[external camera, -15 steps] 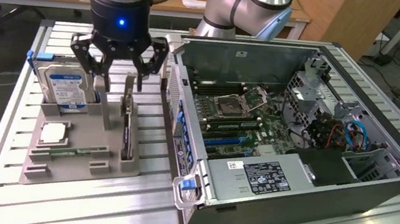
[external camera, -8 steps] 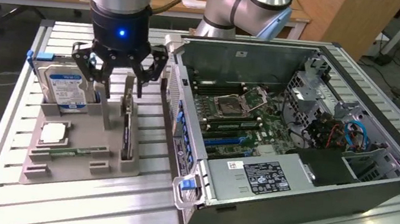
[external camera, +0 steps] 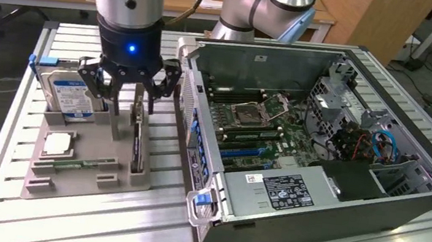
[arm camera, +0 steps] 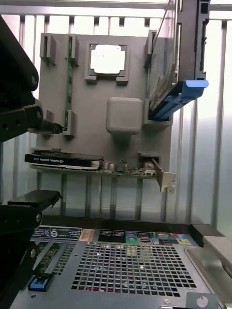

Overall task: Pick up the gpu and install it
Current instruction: 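Pick up the gpu and move the gpu toward the slot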

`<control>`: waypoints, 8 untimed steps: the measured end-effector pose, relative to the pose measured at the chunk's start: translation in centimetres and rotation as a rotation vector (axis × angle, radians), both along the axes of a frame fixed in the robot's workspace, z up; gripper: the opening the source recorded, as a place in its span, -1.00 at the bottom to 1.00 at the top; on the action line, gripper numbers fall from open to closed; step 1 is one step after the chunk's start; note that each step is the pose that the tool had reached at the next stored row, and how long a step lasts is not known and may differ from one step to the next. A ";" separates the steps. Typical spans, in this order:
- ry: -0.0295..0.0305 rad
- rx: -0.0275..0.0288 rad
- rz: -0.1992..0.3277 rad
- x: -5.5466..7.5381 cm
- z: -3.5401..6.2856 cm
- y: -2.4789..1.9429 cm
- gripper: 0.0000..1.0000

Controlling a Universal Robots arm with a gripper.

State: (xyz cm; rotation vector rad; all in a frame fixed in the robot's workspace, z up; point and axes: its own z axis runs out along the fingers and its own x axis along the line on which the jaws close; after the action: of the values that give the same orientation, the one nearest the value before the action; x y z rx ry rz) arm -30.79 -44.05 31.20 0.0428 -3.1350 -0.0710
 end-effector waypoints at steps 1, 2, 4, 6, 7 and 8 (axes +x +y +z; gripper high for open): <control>0.0002 -0.0001 0.000 0.0 -0.17 -0.01 0.18; 0.0003 -0.0002 0.000 0.1 -0.34 -0.03 0.18; 0.0002 -0.0003 0.000 0.1 -0.71 -0.10 0.18; 0.0002 -0.0002 0.000 0.1 -1.07 -0.22 0.18; 0.0002 -0.0002 0.000 0.1 -1.26 -0.26 0.18; 0.0002 -0.0002 0.000 0.1 -1.43 -0.29 0.18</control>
State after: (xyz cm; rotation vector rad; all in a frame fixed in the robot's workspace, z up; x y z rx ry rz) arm -30.69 -44.34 29.77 0.0425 -3.1348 -0.0706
